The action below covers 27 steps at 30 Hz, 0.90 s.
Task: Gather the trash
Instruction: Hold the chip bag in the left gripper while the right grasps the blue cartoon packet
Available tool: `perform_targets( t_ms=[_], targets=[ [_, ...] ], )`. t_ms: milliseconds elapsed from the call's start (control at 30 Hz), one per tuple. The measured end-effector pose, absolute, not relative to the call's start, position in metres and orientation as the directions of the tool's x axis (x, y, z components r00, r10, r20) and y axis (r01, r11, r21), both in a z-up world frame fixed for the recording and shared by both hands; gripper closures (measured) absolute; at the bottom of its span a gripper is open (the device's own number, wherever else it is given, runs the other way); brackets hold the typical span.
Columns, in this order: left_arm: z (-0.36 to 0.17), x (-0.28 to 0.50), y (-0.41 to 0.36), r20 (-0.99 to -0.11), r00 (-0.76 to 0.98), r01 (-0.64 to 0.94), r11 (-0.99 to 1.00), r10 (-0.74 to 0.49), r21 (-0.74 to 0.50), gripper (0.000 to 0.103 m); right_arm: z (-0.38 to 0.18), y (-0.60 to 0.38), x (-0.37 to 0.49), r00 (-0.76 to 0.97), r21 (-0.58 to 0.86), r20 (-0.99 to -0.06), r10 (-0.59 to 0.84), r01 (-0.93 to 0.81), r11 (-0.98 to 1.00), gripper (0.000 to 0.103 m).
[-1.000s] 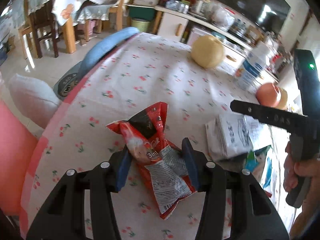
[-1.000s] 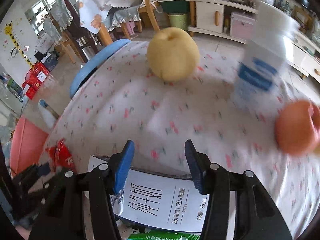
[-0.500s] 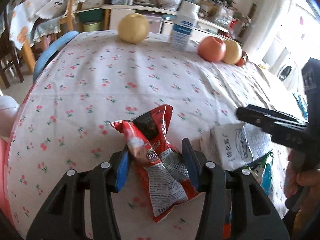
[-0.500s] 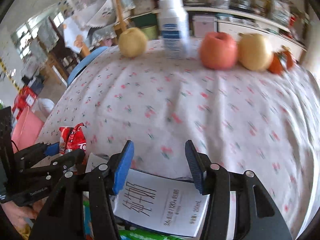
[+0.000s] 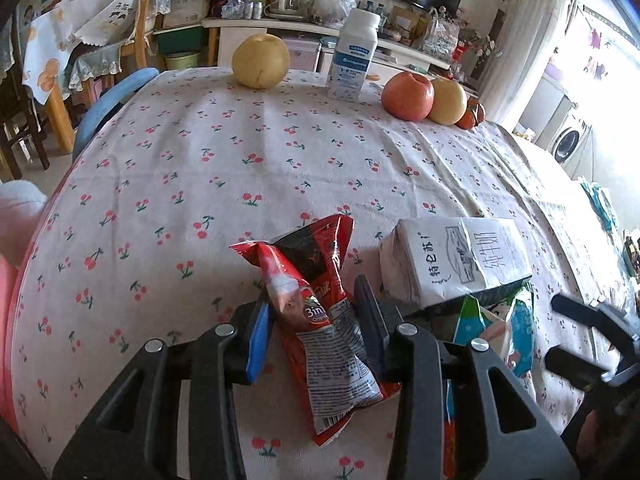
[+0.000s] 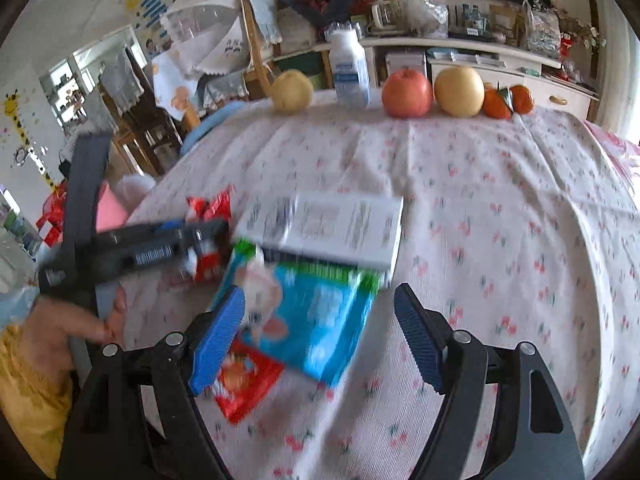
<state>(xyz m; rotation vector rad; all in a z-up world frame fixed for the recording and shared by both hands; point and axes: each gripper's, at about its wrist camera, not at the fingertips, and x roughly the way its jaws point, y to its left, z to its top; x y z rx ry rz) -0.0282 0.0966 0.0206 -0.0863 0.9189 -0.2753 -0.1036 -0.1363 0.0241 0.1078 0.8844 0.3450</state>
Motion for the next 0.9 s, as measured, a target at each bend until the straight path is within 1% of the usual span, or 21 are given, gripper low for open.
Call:
perform_targets(
  t_ms=[67,267,333,400,533,700,800,833,900],
  targets=[
    [0.021,-0.033,0.099,-0.769,0.578,0.193,0.961,-0.273,-0.196,0.063,0.016,-0.138,-0.104,0.566,0.255,-0.749,0.345,-0.235,0.938,0.026],
    [0.021,-0.053,0.101,-0.76,0.577,0.203,0.954,-0.299,-0.221,0.063,0.009,-0.13,-0.099,0.549,0.315,-0.734,0.398,-0.244,0.917,0.026],
    [0.02,-0.06,0.1,-0.757,0.573,0.213,0.949,-0.315,-0.234,0.063,0.006,-0.126,-0.096,0.538,0.332,-0.737,0.409,-0.239,0.912,0.024],
    [0.019,-0.065,0.096,-0.754,0.571,0.225,0.946,-0.324,-0.235,0.063,0.002,-0.125,-0.09,0.532,0.348,-0.738,0.416,-0.228,0.909,0.024],
    [0.017,-0.07,0.088,-0.751,0.568,0.248,0.94,-0.337,-0.235,0.063,0.001,-0.124,-0.084,0.534,0.392,-0.717,0.448,-0.223,0.893,0.019],
    [0.015,-0.07,0.085,-0.75,0.568,0.252,0.939,-0.339,-0.234,0.063,0.004,-0.121,-0.085,0.522,0.442,-0.69,0.501,-0.244,0.863,0.019],
    [0.014,-0.071,0.082,-0.75,0.569,0.258,0.939,-0.338,-0.227,0.063,0.009,-0.112,-0.09,0.528,0.4,-0.696,0.487,-0.278,0.873,0.018],
    [0.014,-0.071,0.082,-0.749,0.567,0.259,0.938,-0.341,-0.231,0.063,0.009,-0.108,-0.09,0.526,0.38,-0.705,0.476,-0.287,0.879,0.012],
    [0.014,-0.071,0.082,-0.749,0.566,0.26,0.937,-0.345,-0.235,0.063,0.006,-0.102,-0.09,0.522,0.349,-0.721,0.457,-0.296,0.889,0.01]
  ],
)
